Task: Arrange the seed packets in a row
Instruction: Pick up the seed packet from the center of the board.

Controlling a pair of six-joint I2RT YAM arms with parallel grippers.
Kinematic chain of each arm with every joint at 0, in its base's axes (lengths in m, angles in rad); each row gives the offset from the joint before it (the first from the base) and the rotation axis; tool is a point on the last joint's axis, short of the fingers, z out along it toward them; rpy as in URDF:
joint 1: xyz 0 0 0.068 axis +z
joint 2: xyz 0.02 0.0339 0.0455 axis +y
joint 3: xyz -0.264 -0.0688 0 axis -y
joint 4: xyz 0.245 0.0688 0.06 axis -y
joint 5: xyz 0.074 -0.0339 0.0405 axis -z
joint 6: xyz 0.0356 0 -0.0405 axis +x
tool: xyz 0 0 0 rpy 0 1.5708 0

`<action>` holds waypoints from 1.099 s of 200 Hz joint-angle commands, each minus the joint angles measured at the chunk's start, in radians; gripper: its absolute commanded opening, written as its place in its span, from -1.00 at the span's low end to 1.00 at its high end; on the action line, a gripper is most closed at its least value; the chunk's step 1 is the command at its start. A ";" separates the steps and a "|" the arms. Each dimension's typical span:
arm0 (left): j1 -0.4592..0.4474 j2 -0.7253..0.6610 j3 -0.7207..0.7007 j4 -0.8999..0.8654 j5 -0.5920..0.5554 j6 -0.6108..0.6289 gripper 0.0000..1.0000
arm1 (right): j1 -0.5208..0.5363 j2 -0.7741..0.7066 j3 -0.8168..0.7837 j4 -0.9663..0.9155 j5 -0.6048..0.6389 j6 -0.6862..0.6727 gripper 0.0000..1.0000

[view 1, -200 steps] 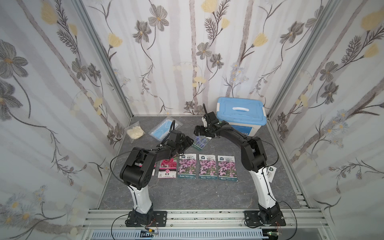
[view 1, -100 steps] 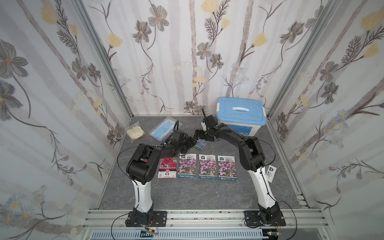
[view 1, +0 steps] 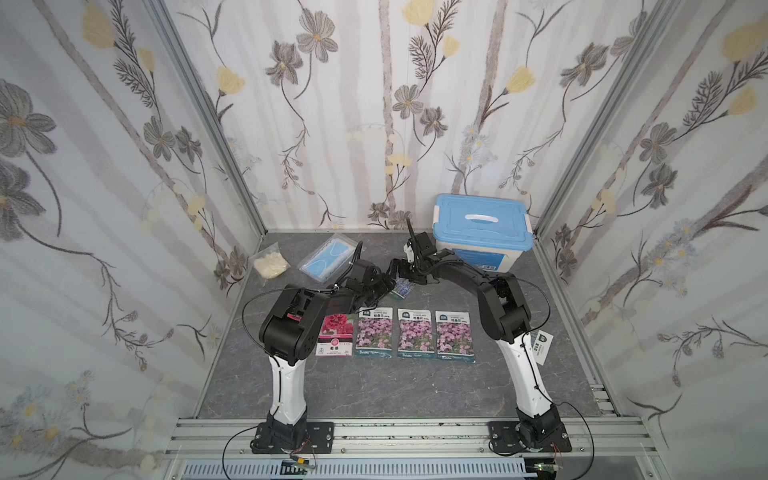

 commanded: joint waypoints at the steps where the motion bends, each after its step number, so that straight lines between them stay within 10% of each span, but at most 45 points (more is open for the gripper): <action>1: -0.006 0.010 -0.021 -0.011 -0.031 -0.033 0.35 | 0.003 -0.001 -0.019 0.015 -0.066 0.033 0.99; 127: -0.011 0.007 -0.060 0.073 -0.071 -0.045 0.11 | -0.005 -0.046 -0.136 0.125 -0.150 0.174 0.99; 220: -0.012 -0.011 -0.009 0.029 -0.073 0.005 -1.00 | -0.007 -0.113 -0.188 0.168 -0.154 0.173 0.99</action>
